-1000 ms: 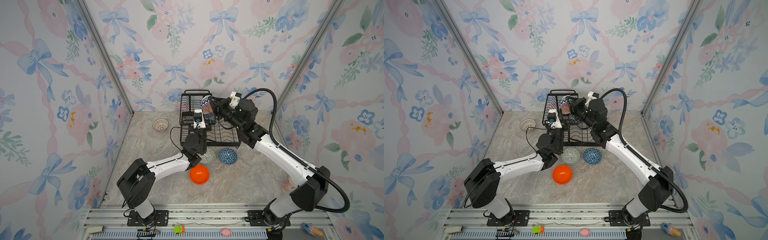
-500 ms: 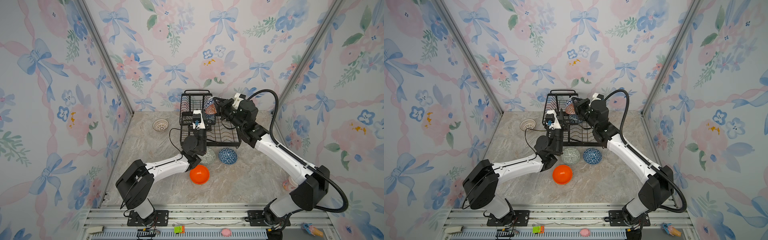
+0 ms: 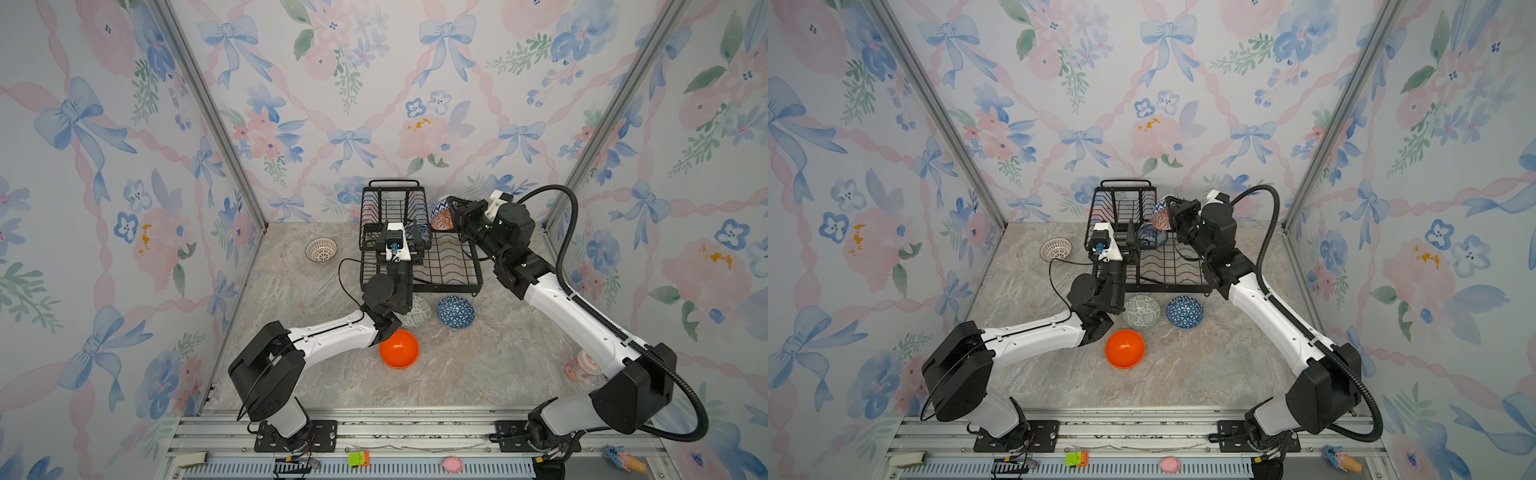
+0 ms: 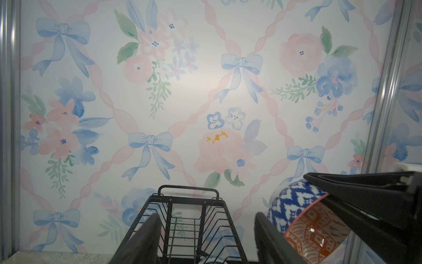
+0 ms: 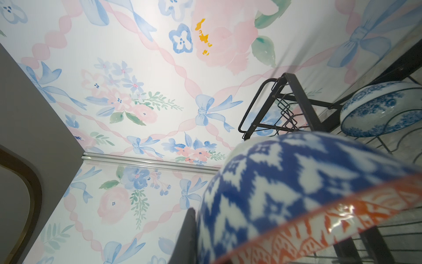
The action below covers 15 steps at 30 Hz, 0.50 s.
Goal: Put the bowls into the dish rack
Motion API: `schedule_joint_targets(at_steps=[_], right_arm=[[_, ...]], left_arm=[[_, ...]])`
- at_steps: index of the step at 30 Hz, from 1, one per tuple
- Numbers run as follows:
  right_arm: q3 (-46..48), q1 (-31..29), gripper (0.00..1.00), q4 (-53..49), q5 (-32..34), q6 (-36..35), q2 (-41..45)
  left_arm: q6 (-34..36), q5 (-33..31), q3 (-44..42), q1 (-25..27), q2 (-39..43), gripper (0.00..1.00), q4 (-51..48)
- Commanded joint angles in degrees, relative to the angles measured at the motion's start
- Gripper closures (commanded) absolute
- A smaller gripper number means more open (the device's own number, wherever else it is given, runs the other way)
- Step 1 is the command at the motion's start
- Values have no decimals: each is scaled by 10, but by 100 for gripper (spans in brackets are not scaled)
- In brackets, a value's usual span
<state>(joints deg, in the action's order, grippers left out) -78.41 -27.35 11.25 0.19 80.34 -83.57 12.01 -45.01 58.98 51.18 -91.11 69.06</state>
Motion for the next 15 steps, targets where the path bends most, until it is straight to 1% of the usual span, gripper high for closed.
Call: schedule_joint_targets(at_steps=[1,4,10,15], right_arm=[[15,17,100,35,-10,-22,35],[36,31,100,31,-9,-34,51],[73,51,100,24,-3,-58,71],[100,67,100,32,-13,-73,77]], left_arm=[[8,3,-3,4,23,29,-16],[5,12,-2,6,32,22,-39],[-10,22,13,6,42,2,-114],[-35,41,10,5,57,2,-170]])
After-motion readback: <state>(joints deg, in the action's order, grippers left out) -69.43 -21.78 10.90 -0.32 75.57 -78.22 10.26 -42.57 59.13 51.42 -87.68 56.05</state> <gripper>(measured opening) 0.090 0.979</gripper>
